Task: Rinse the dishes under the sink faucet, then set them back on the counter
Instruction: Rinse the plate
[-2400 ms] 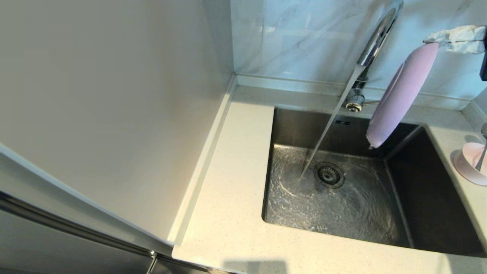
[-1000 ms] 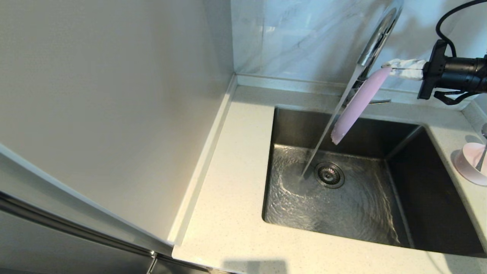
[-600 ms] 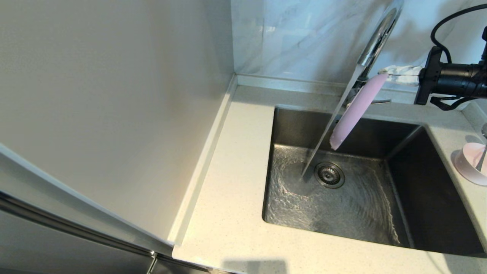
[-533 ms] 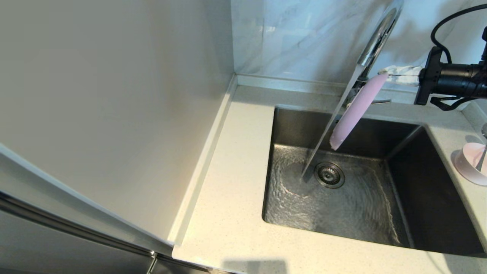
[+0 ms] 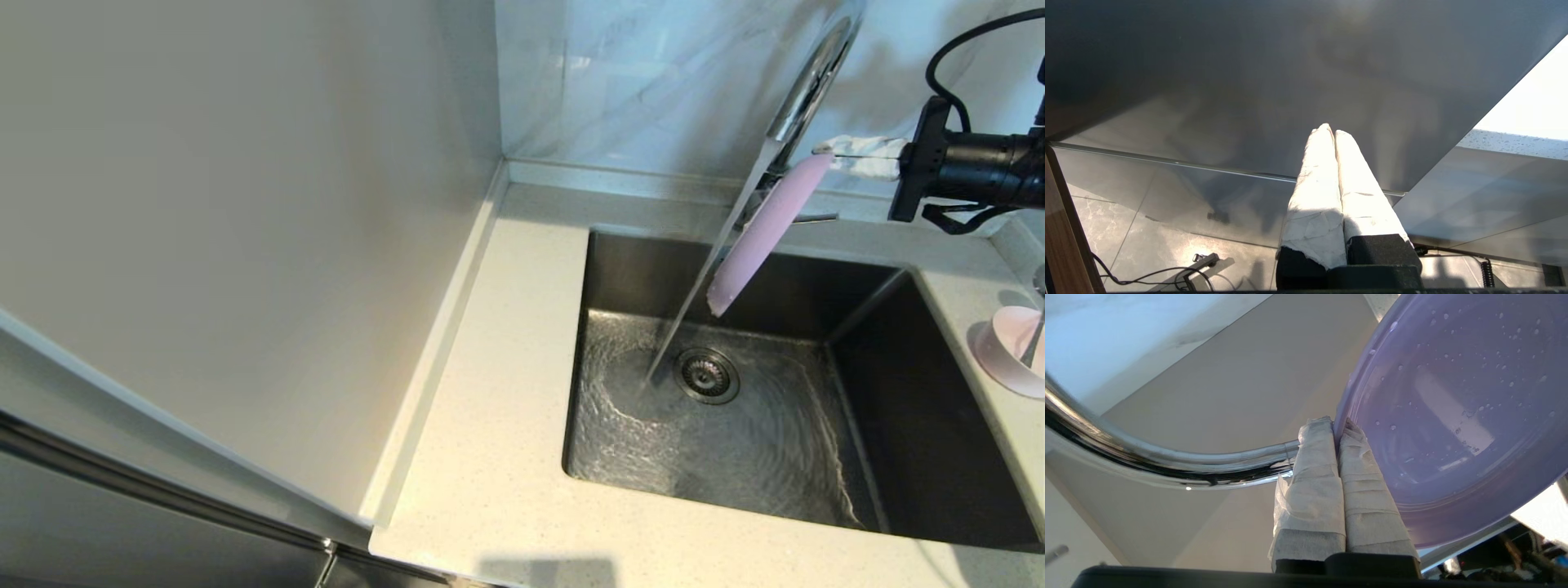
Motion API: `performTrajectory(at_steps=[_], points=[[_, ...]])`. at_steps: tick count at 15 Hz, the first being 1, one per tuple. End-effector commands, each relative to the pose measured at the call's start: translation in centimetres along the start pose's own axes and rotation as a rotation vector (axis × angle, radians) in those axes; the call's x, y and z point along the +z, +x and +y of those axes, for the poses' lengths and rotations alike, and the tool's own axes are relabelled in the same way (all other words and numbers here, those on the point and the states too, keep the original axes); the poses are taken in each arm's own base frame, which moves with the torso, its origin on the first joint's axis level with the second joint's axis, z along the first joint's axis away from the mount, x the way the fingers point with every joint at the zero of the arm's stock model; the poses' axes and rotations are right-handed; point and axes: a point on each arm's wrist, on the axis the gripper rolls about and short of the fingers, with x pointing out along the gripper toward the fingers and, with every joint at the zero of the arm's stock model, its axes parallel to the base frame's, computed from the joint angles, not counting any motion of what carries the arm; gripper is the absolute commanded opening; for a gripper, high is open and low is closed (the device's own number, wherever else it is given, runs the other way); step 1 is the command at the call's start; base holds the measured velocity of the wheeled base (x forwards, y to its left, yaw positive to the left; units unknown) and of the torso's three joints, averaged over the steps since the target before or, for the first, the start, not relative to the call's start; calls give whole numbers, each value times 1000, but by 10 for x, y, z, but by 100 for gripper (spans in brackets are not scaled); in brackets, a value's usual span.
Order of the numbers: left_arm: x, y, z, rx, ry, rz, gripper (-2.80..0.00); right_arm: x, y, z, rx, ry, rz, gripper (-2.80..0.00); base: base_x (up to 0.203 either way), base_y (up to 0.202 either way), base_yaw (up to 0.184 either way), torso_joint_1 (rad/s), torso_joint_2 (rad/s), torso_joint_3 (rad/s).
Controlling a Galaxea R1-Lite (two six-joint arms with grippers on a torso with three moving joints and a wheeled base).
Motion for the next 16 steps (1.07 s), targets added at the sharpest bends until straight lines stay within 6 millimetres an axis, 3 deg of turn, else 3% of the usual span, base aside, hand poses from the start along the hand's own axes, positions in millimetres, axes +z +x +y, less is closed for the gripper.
performTrajectory(at_steps=[1, 16], points=[[0, 0, 0, 0, 0, 0, -280, 1, 1, -1, 9, -7, 8, -280, 0, 0, 0, 0, 0, 0], [0, 0, 0, 0, 0, 0, -280, 10, 9, 1, 65, 19, 34, -280, 0, 0, 0, 0, 0, 0]])
